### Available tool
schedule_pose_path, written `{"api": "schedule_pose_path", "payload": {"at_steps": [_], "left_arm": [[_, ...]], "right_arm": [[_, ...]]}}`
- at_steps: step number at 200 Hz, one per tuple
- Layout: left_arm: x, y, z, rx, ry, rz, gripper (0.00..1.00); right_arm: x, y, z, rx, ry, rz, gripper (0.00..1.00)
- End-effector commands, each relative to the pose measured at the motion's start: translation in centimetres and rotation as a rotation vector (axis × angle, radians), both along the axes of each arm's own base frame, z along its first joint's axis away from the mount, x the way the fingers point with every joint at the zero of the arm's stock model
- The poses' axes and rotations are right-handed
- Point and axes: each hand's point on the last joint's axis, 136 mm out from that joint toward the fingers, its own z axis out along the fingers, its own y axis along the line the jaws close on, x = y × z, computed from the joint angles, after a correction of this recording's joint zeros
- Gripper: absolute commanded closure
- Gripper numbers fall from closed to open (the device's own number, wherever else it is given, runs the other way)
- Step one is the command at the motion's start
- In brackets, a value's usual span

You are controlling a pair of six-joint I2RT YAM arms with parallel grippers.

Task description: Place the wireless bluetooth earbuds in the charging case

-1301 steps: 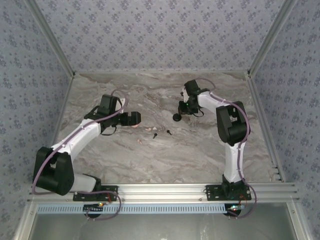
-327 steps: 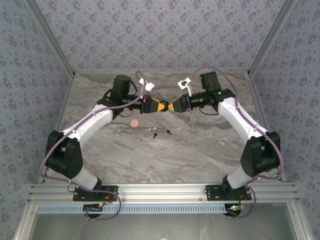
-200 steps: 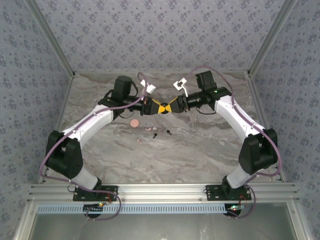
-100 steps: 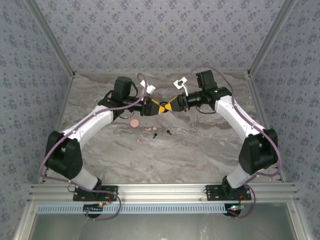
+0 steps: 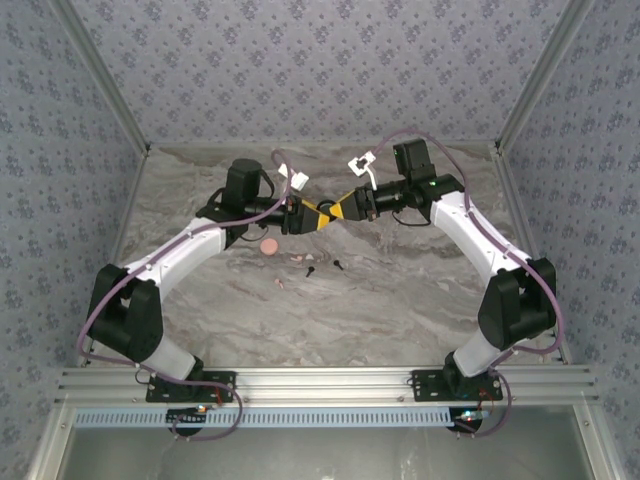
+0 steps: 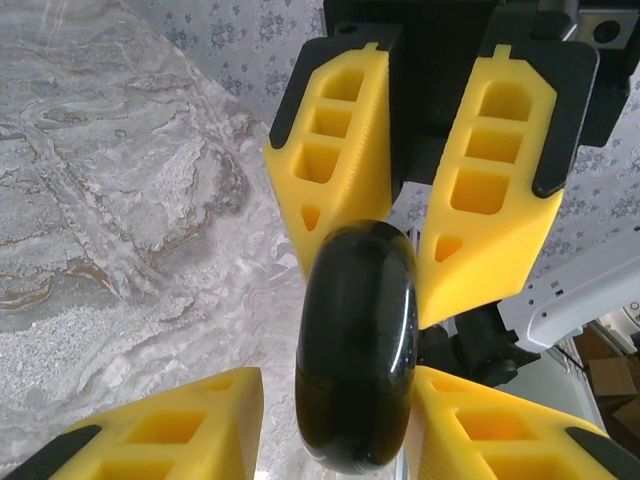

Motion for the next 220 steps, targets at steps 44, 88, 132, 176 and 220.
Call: {"api": "schedule_pose_path", "payload": {"at_steps": [44,88,132,176,220], "left_arm": [[-0.1,-0.1,2.6,-0.064,-0.063,0.019,0.61],[-0.1,-0.2,3.0,-0.072,-0.069,0.021,0.60],[0.1,-0.3,3.0,-0.078,-0.065,0.027,0.61],[0.1,-0.7,2.4,-0.071,-0.052,0.021,0.69],[0.2,-0.7,2.0,-0.056,-0.048,0.030,0.89]], "right_arm": [[-1.3,0.1,1.4,0.035,-0.013,0.029,0.75],[-1.4,0.1,1.3,0.034,-0.010,0.030,0.75],[-1.5,0.1,1.3,0.035,-0.012,0.034,0.75],[-1.5,0.1,1.4,0.036,-0.013,0.033,0.75],[-1.2,-0.1,1.4,0.021,-0.023,0.007,0.73]]}}
